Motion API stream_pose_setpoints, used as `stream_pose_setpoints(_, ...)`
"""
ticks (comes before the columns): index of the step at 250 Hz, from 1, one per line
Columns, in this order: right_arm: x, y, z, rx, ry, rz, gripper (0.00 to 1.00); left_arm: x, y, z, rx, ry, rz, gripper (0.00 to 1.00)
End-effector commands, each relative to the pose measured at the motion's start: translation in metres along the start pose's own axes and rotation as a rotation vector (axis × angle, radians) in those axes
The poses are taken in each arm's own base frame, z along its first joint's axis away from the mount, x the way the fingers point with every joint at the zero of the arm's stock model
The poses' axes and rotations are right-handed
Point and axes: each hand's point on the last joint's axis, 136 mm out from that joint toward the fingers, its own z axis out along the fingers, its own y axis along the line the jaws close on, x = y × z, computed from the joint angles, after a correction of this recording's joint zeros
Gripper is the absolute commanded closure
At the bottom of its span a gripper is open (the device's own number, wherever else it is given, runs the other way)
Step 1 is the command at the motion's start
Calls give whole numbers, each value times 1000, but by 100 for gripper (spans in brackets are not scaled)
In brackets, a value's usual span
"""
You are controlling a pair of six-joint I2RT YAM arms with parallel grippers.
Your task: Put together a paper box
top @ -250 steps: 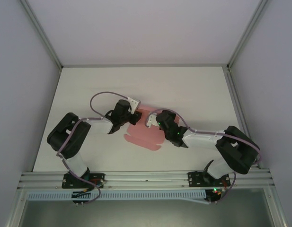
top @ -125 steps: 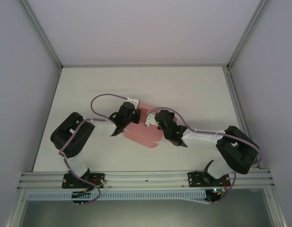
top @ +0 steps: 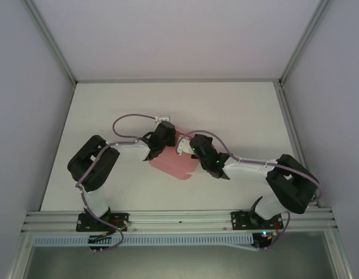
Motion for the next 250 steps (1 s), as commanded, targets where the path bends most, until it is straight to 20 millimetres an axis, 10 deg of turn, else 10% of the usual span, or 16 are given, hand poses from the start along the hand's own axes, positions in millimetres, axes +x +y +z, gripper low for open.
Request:
stream_pose_setpoints(1, 51, 19, -6, -44, 195, -81, 100, 33, 167, -10, -680, 14, 5, 99)
stream_pose_setpoints(67, 53, 15, -6, -42, 200, -64, 100, 36, 179, -14, -713, 40, 30, 93)
stream_pose_setpoints(121, 49, 18, -5, -61, 178, -49, 100, 28, 101, 6, -184, 2, 83, 54)
stream_pose_setpoints(194, 37, 23, -3, -85, 136, -21, 100, 6, 49, -4, 14, -74, 191, 48)
stream_pose_setpoints(250, 32, 25, -3, -97, 116, -10, 100, -1, 48, 8, -51, -82, 176, 53)
